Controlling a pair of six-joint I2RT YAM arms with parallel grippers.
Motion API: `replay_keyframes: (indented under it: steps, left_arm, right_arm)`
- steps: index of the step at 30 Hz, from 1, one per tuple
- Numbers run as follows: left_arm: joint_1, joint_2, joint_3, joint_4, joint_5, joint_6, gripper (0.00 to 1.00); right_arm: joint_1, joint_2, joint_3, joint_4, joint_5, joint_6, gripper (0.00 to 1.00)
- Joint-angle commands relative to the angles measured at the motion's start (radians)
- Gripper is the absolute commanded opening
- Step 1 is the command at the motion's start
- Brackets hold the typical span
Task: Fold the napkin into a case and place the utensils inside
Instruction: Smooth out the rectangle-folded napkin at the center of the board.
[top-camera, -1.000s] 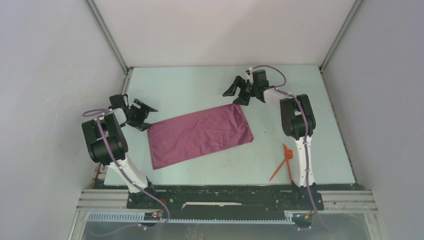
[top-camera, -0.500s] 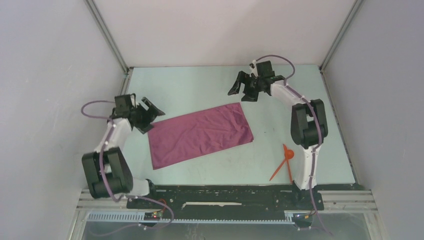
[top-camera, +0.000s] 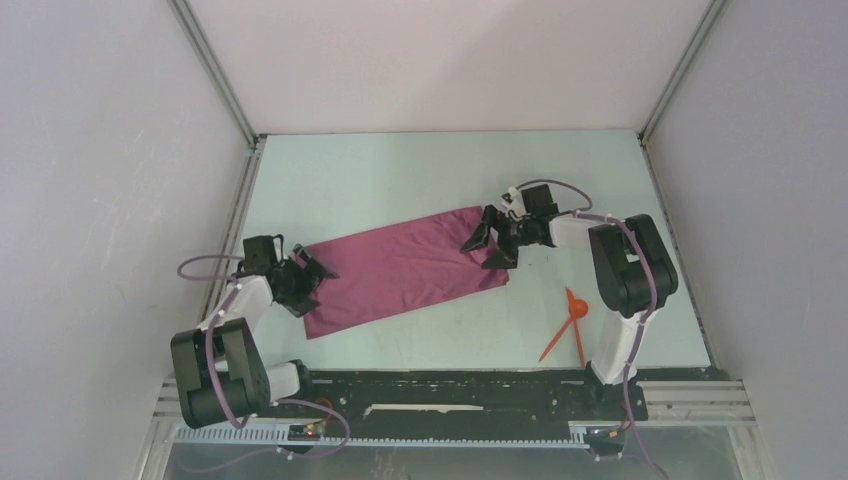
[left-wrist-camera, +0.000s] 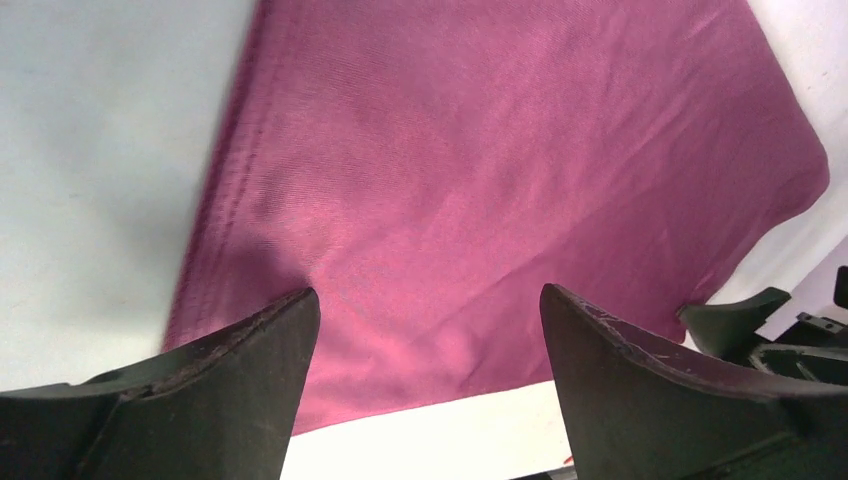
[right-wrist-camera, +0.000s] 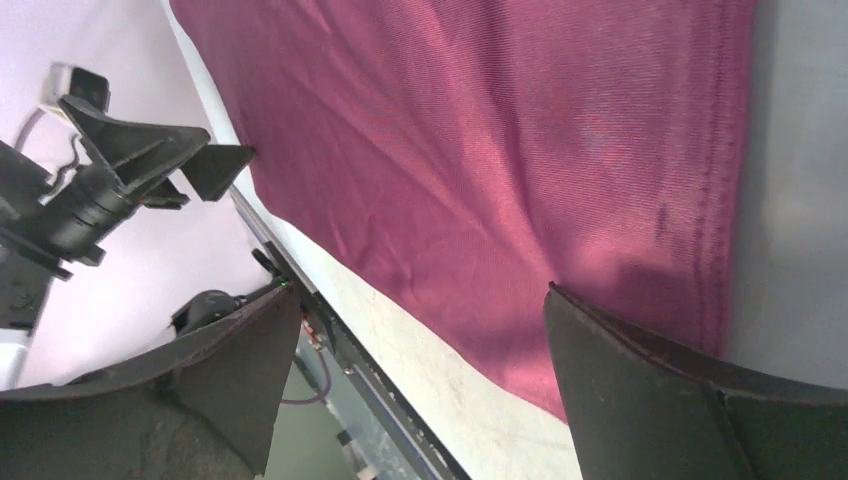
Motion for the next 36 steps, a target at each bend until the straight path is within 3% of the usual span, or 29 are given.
replay_keyframes:
  steps: [1,5,12,22,30,36]
  left_arm:
    - [0.011,-0.066,-0.036,-0.097,-0.184,-0.026,0.93]
    - [0.022,-0.181,0.003,-0.182,-0.212,-0.052,0.93]
    - [0.005,-0.313,-0.048,-0.185,-0.038,-0.138,0.93]
    - [0.005,-0.173,-0.111,-0.274,-0.247,-0.224,0.91]
    - [0.005,-0.327,-0.113,-0.399,-0.394,-0.309,0.90]
    - [-0.001,-0.315,-0.039,-0.383,-0.346,-0.254,0.92]
  right_arm:
    - [-0.055,-0.010,-0.045,0.076,0.006,0.001,1.00]
    - [-0.051,-0.063,-0.045,0.011,0.067,-0.027,0.99]
    - [0.003,-0.127,-0.002,0.031,0.035,0.007,1.00]
    - [-0.015,0.008,0.092,0.124,0.016,0.078,1.00]
    - [-0.035,0.132,0.301,0.075,0.081,0.083,1.00]
    - [-0.031,0.243,0.451,0.055,0.046,0.114,1.00]
